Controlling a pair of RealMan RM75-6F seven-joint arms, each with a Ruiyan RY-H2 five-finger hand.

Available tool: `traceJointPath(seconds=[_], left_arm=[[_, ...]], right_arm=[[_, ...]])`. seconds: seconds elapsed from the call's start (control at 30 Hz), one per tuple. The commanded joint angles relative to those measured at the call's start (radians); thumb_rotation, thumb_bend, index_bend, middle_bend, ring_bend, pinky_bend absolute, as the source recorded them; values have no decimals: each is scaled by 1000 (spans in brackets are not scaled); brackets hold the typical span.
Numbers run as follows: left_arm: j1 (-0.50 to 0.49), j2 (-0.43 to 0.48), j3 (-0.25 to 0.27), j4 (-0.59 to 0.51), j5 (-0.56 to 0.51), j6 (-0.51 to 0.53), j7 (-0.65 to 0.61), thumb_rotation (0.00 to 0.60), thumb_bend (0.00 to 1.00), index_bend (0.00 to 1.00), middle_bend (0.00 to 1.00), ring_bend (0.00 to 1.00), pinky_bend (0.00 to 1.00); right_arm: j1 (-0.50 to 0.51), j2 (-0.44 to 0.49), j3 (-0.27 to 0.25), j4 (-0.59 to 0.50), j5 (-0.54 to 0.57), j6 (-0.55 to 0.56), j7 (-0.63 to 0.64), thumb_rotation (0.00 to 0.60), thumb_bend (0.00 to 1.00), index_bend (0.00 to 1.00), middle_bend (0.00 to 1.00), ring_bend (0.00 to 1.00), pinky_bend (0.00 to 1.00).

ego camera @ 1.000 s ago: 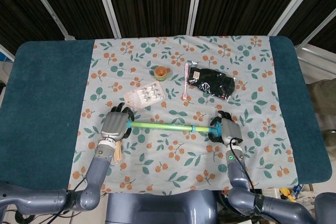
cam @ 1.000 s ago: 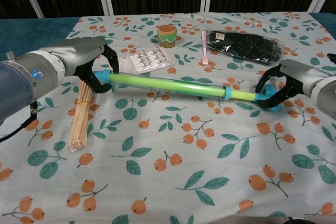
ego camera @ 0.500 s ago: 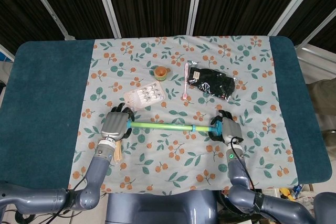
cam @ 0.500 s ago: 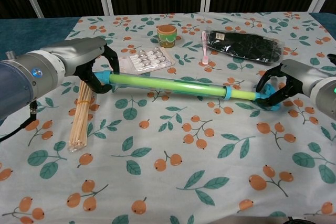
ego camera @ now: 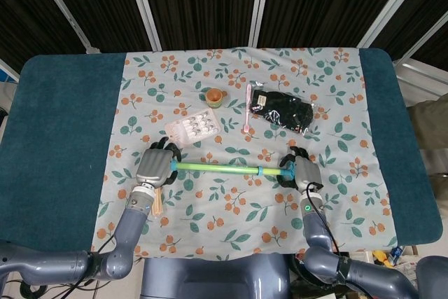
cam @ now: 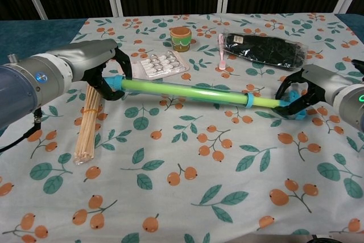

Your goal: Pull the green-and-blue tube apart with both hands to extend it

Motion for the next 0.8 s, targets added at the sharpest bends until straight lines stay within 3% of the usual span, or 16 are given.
traceJointPath(seconds=[0.03, 0.33, 0.8], left_arm=[[-2, 0, 1, -1, 4, -1, -1, 600, 446, 515, 260, 72, 197], [-3, 3, 3, -9, 8, 8, -2, 600, 446, 516, 260, 72, 197], [6, 25, 15, -45, 22, 30, 1, 600, 446, 516, 260, 72, 197]], right_arm=[[0, 2, -1, 1, 2, 0, -2, 600, 264, 529, 110, 38, 185], [-4, 15, -1, -14, -6, 16, -1, 600, 376, 678, 166, 63, 185], [-13, 73, 3, -56, -34, 41, -4, 600, 466, 698, 169, 63, 185]])
